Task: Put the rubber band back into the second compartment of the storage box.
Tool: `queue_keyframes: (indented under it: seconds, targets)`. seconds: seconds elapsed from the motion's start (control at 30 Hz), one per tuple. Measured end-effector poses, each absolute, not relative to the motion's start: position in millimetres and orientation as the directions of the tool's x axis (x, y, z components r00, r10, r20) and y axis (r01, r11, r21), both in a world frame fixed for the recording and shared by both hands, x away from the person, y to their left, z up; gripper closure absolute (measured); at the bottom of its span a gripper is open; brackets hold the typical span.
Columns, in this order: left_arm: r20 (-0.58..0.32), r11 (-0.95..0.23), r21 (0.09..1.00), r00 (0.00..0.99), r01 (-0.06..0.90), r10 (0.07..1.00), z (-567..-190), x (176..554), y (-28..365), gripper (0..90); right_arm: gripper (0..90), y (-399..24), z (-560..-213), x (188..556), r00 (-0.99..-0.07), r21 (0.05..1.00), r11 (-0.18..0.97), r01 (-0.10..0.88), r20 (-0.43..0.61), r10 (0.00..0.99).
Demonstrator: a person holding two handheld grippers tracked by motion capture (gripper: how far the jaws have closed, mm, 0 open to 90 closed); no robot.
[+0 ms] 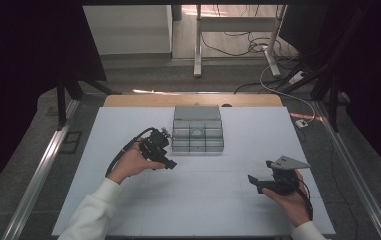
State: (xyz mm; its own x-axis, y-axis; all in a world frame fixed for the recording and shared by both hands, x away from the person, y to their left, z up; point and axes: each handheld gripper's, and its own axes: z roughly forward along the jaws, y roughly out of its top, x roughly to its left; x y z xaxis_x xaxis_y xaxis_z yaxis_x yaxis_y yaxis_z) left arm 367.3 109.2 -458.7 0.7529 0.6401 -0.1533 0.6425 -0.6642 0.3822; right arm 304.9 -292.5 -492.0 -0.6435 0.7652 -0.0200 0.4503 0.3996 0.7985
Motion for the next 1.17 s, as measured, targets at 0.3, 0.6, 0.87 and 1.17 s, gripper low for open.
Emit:
queue_keyframes:
  seconds: [0.3,0.6,0.87,1.17]
  targets:
    - [-0.147,-0.658,0.378,0.744,0.651,0.652,-467.1,366.2,109.4,36.0,12.7,-292.3,-492.5,305.8,-0.643,0.797,0.401,0.452,-0.021,0.766]
    - [-0.16,-0.641,0.405,0.741,0.652,0.652,-461.2,366.5,109.8,36.2,12.7,-292.0,-492.7,305.7,-0.643,0.795,0.405,0.452,-0.023,0.765]
    - [-0.161,-0.64,0.41,0.743,0.649,0.65,-459.9,366.8,107.2,36.3,12.7,-291.8,-492.8,305.9,-0.644,0.795,0.406,0.451,-0.025,0.764]
    - [-0.161,-0.634,0.412,0.737,0.654,0.656,-460.8,369.2,110.4,36.3,12.7,-291.9,-493.1,306.4,-0.643,0.794,0.406,0.452,-0.025,0.765]
